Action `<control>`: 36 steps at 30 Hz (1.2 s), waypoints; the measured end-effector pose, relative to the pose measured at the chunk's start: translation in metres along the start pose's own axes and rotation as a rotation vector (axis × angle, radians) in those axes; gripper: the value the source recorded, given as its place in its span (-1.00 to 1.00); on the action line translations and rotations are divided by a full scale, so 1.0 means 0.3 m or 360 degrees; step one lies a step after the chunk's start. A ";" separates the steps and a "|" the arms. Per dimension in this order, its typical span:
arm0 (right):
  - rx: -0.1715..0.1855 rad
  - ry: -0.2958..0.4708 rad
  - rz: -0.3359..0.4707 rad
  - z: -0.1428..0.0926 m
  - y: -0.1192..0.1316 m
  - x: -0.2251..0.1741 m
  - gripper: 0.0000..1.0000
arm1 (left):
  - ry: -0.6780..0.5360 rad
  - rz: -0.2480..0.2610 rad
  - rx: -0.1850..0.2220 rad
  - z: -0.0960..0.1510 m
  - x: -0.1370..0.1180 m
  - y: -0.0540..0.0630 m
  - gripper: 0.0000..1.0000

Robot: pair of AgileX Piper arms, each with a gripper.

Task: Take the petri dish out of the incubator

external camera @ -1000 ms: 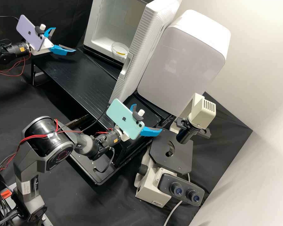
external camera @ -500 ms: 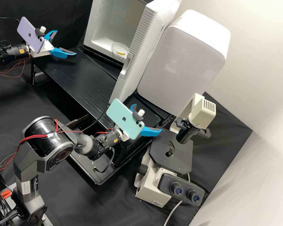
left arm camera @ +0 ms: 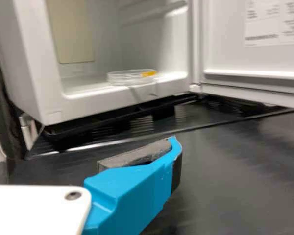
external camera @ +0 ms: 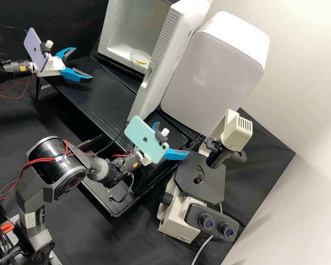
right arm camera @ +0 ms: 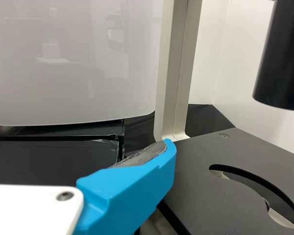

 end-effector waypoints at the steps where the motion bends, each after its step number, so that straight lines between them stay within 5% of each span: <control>1: 0.0000 0.0000 0.0000 0.000 0.000 0.000 1.00 | -0.0011 -0.0002 0.0000 0.006 0.000 -0.001 1.00; 17: 0.0000 0.0000 0.0000 0.000 0.000 0.000 1.00 | -0.0190 -0.0029 0.0039 0.096 0.013 -0.004 1.00; 23: 0.0000 0.0000 0.0000 0.000 0.000 0.000 1.00 | -0.0247 0.0040 0.0070 0.122 0.075 0.039 1.00; 36: 0.0000 0.0000 0.0000 0.000 0.000 0.000 1.00 | -0.0217 -0.0016 0.0100 0.133 0.256 0.088 1.00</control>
